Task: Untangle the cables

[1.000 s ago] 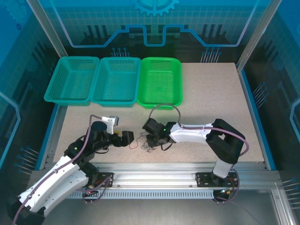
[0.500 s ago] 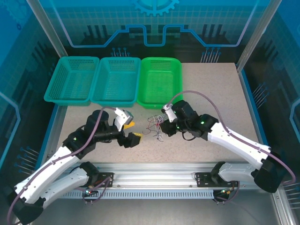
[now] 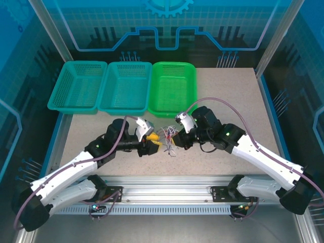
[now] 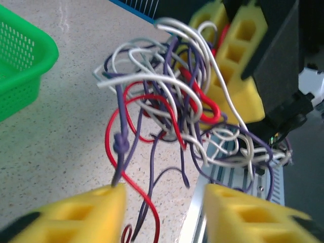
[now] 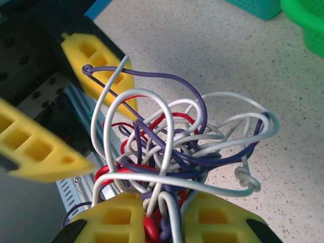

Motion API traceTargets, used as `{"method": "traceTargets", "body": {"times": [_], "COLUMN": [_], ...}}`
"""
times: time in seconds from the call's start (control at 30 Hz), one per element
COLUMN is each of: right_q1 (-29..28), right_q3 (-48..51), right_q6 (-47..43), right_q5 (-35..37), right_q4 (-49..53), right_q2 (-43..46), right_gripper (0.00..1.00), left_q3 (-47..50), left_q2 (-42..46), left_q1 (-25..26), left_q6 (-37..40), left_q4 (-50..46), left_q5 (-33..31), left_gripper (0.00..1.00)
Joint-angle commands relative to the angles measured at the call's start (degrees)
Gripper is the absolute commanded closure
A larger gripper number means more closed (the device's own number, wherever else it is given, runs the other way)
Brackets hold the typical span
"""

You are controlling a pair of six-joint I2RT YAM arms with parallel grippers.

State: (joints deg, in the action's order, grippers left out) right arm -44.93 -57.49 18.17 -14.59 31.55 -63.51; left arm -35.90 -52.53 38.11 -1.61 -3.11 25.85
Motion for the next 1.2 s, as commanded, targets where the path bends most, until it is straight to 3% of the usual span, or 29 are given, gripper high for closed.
{"method": "traceTargets", "body": {"times": [0.0, 0.03, 0.3, 0.53, 0.73, 0.97, 1.07, 1.17], "right_q1": [0.36, 0.38, 1.09, 15.05, 26.00, 41.35, 46.08, 46.23], "right_q3": [-1.40, -1.38, 0.11, 6.77, 15.86, 27.16, 28.97, 29.15], "right_q6": [0.85, 0.90, 2.35, 11.43, 18.52, 34.57, 36.72, 32.41], "right_q5": [-2.46, -2.36, 3.45, 13.48, 24.34, 26.52, 24.21, 17.80], "right_q4": [-0.08, -0.08, 0.27, 4.37, 8.12, 8.63, 7.72, 2.87], "right_q2": [-0.61, -0.73, 0.36, 4.89, 9.00, 8.80, 6.16, 4.31], "right_gripper": [1.00, 0.99, 0.99, 0.94, 0.83, 0.78, 0.65, 0.54], "left_q3": [0.13, 0.28, 0.74, 0.10, 0.35, 0.47, 0.78, 1.94], "left_q2": [-0.73, -0.57, 3.07, 7.13, 9.59, 9.86, 9.74, 9.57], "left_q1": [0.45, 0.40, 0.41, 0.25, -0.12, -1.35, -2.46, -3.51], "left_q6": [-1.50, -1.83, -2.87, -4.43, -5.17, -10.14, -13.43, -15.39], "left_q4": [3.91, 4.03, -0.96, -11.78, -14.32, -15.88, -16.86, -15.92], "left_q5": [-1.70, -2.69, -16.61, -32.59, -34.82, -41.35, -43.39, -41.61], "left_gripper": [0.90, 1.00, 1.00, 1.00, 1.00, 1.00, 1.00, 1.00]}}
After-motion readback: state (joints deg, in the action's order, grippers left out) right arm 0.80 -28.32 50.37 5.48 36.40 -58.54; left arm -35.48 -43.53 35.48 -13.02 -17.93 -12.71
